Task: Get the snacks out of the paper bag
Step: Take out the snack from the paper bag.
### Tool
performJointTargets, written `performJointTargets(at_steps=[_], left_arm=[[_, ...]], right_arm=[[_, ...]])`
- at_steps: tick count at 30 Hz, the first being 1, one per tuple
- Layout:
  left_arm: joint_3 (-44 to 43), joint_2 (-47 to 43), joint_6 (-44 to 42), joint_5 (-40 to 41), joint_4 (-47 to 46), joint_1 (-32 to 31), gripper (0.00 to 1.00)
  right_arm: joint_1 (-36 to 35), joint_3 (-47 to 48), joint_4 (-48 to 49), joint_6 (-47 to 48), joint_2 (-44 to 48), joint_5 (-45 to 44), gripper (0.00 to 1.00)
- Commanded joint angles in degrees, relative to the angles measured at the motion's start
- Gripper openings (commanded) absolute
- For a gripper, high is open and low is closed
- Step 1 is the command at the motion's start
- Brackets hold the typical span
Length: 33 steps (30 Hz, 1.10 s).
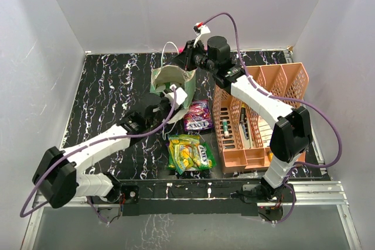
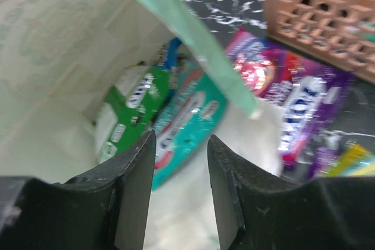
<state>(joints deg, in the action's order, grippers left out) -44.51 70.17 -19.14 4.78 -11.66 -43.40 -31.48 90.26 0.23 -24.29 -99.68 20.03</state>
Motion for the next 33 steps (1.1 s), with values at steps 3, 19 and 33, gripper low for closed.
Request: performJointTargets(at_steps=[3,19,33], left_arm=[[0.34,5.05,-14.12,-4.13,-16.71,4.37,0.39],[3.48,17.47,-15.81,-6.5,-35.0,9.72,0.56],[-1.26,26.2,-18.24,-6.5,-35.02,12.56,0.62]], right_arm=[[-0.02,3.46,2.83,-0.14,2.18,-0.07,0.07],[0.02,4.78,1.99,0.46,1.94,-0.87,0.07],[0.03,5.9,1.32,0.91,1.16,-0.79,0.07]])
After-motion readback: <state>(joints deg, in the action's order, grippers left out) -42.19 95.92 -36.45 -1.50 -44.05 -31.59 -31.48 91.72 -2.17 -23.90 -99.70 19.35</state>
